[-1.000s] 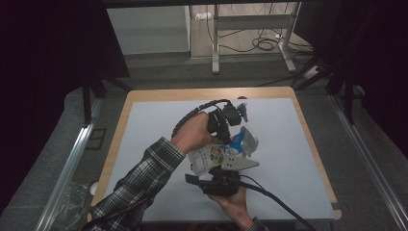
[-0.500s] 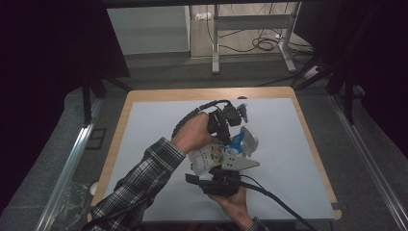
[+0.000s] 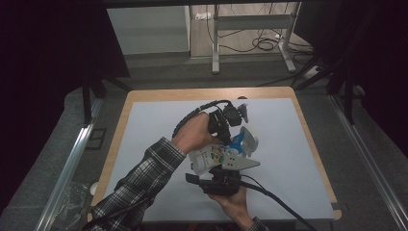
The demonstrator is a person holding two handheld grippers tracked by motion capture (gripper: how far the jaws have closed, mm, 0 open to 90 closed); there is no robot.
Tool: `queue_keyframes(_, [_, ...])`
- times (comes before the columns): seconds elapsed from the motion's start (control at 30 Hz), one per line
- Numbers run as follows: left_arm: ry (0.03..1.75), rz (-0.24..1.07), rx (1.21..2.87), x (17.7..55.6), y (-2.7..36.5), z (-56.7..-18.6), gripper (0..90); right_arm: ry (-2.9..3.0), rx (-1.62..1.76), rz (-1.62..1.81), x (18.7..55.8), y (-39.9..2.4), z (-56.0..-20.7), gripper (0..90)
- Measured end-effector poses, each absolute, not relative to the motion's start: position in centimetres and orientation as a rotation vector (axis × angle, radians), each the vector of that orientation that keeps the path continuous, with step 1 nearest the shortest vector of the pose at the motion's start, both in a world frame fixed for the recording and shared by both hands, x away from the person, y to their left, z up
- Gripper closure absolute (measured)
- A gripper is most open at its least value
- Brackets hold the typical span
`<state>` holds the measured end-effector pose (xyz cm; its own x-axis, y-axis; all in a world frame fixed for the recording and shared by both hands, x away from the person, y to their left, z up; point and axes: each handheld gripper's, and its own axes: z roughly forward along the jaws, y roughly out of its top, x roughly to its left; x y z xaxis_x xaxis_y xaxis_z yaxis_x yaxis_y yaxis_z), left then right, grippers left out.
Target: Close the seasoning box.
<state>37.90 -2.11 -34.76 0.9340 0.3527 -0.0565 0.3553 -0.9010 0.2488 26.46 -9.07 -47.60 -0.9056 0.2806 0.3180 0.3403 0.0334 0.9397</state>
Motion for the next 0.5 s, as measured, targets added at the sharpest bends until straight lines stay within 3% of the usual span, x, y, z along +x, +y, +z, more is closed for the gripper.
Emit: queue_keyframes(0.5, [0.532,-0.02,2.839,37.95,-2.07,-34.87,90.0,-2.225,-0.664,-2.054,26.45,-9.08,-47.53,53.1])
